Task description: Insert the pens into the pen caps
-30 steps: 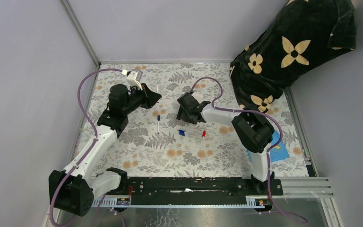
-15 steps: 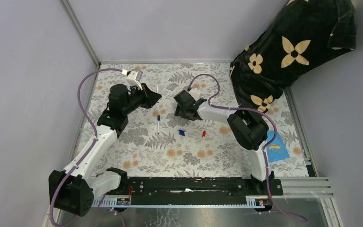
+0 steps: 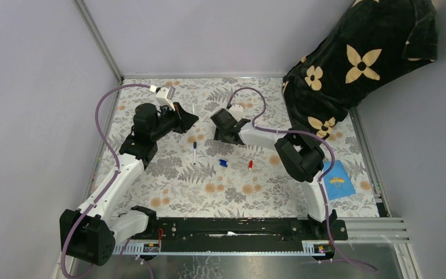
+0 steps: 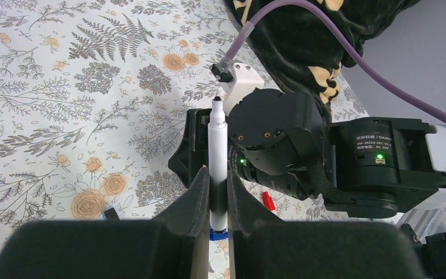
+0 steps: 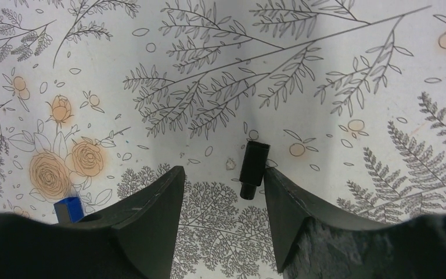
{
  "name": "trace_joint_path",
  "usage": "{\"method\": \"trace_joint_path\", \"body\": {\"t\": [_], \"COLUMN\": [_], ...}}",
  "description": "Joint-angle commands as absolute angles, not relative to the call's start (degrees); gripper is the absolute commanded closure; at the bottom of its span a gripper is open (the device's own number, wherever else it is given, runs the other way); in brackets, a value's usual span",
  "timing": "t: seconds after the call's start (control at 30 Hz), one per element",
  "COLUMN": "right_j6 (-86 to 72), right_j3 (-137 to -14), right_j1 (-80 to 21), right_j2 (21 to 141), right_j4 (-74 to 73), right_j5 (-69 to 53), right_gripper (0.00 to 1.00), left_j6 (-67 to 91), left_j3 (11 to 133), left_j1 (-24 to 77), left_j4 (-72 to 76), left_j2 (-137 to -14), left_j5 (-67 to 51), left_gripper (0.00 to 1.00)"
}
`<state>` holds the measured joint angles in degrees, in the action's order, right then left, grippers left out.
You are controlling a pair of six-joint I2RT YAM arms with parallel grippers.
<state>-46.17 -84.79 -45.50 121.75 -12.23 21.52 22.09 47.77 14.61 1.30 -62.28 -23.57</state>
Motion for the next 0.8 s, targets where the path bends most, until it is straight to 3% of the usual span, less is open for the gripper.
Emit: {"method": "trace_joint_path", "body": {"t": [0.0, 0.77], "right_j6": [-42.5, -30.33], "right_j3": [-88.22, -97.3], "right_j1": [-45.54, -45.24], "right_j2": [125.0, 130.57], "right_j4": [-15.85, -27.08], "right_j5": [21.94, 26.46], "right_gripper": [0.42, 0.6], "left_j6": [21.26, 21.36], "left_j3": [49.4, 49.39], "left_j1": [14.32, 14.25], "left_j4": [2.11, 2.12], "left_j2": [-61.35, -61.33], "left_j5": [-24.28, -24.16], "left_gripper": [1.0, 1.0]}}
